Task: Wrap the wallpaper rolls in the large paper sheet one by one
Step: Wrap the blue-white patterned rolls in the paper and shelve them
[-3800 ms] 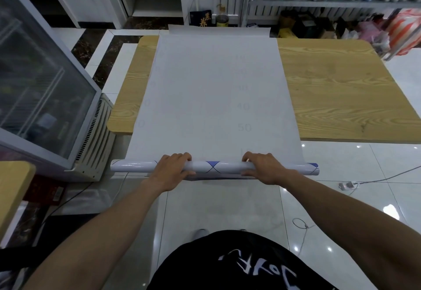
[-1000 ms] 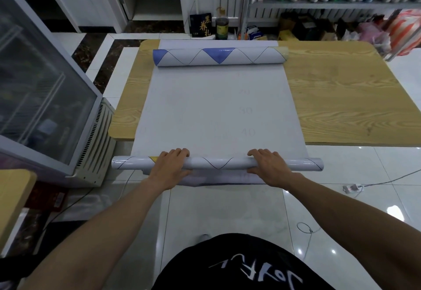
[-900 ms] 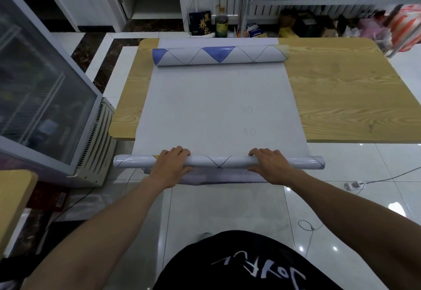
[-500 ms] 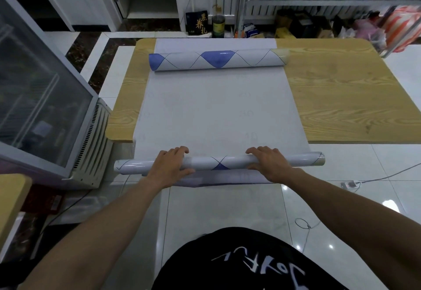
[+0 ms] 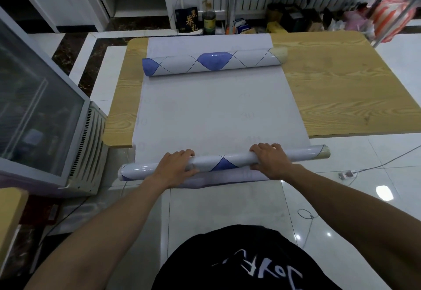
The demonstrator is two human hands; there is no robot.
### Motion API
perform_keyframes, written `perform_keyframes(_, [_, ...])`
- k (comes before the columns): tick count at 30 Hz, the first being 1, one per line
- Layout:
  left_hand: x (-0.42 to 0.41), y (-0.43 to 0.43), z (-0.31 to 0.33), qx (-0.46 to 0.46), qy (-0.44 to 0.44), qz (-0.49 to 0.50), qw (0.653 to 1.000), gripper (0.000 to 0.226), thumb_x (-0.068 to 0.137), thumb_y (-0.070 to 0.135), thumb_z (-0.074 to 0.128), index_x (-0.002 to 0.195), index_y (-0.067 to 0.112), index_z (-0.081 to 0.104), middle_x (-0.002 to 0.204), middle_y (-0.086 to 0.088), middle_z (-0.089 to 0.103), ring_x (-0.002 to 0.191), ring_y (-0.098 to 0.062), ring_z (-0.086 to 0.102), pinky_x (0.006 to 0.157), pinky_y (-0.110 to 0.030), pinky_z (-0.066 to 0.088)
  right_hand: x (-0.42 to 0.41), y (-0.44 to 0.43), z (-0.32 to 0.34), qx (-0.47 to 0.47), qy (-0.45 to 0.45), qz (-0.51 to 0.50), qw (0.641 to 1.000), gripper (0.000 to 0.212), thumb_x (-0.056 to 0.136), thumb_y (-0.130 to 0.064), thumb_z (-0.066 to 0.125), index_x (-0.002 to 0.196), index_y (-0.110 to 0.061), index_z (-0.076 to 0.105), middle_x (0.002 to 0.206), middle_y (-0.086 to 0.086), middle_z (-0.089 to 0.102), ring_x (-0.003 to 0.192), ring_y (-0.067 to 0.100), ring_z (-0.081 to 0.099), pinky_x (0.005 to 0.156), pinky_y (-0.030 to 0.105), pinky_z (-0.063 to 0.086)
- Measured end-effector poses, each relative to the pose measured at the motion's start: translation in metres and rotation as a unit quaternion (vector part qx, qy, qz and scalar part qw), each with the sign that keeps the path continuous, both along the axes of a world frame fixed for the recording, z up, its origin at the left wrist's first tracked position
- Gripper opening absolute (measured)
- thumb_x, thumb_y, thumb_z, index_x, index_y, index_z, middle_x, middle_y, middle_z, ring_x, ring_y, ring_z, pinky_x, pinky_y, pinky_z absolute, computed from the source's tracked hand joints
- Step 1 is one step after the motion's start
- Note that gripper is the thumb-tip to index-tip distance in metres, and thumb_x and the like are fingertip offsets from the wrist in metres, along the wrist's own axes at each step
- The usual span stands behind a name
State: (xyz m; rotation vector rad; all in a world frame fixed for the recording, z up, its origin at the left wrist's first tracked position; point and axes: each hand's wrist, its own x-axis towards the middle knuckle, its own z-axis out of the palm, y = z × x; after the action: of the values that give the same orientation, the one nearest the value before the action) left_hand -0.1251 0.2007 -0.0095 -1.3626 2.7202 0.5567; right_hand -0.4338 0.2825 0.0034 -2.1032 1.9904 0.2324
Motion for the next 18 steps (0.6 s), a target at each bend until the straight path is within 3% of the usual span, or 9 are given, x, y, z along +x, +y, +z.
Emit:
perform_keyframes(3, [0.001, -0.003, 0.005, 0.009, -0.019, -0.01, 1.0, 0.061, 0.076, 0.05, 0.07, 0.121, 0.019, 0.044, 0.11, 0.003, 0.058, 0.093, -0.022, 0.056, 0.078, -0.032, 0.037, 0.0, 0.001, -0.002, 0.014, 0.025, 0.009, 1.0, 0.042, 0.093, -0.05, 0.047, 0.126, -0.023, 0.044, 0.121, 0.001, 0.056, 0.113, 0.021, 0.05, 0.103, 0.041, 0.027])
perform_keyframes(6, [-0.001, -0.007, 0.005, 0.0, -0.031, -0.006, 0.999, 0.043, 0.08, 0.044, 0.067, 0.105, 0.017, 0.044, 0.101, 0.0, 0.059, 0.075, -0.024, 0.052, 0.066, -0.031, 0.032, 0.0, 0.001, -0.004, 0.036, 0.026, 0.01, 0.999, 0.044, 0.094, -0.052, 0.044, 0.128, -0.024, 0.042, 0.123, 0.001, 0.055, 0.116, 0.021, 0.049, 0.107, 0.044, 0.024])
perform_keyframes(9, [-0.006, -0.014, 0.0, 0.014, -0.033, -0.005, 0.999, 0.034, 0.085, 0.041, 0.062, 0.104, 0.016, 0.048, 0.104, -0.001, 0.056, 0.082, -0.028, 0.055, 0.066, -0.034, 0.035, -0.003, -0.006, -0.002, 0.059, -0.003, 0.009, 0.998, 0.054, 0.089, -0.057, 0.051, 0.131, -0.025, 0.038, 0.126, -0.001, 0.055, 0.118, 0.021, 0.05, 0.108, 0.046, 0.022])
perform_keyframes(12, [-0.008, -0.016, -0.003, 0.028, -0.016, 0.0, 0.999, 0.03, 0.086, 0.038, 0.06, 0.104, 0.016, 0.052, 0.105, 0.001, 0.051, 0.092, -0.022, 0.053, 0.07, -0.034, 0.042, -0.007, -0.013, -0.001, 0.07, -0.005, 0.032, 0.997, 0.06, 0.082, -0.051, 0.063, 0.13, -0.025, 0.037, 0.123, -0.001, 0.052, 0.114, 0.021, 0.052, 0.108, 0.045, 0.022])
perform_keyframes(18, [-0.02, -0.011, -0.002, 0.002, -0.01, 0.015, 1.0, 0.04, 0.078, 0.038, 0.067, 0.111, 0.017, 0.056, 0.106, 0.002, 0.055, 0.095, -0.02, 0.054, 0.069, -0.031, 0.04, -0.023, -0.025, -0.007, 0.053, 0.013, 0.072, 0.996, 0.044, 0.088, -0.042, 0.053, 0.126, -0.022, 0.045, 0.116, 0.0, 0.057, 0.109, 0.021, 0.054, 0.107, 0.044, 0.024])
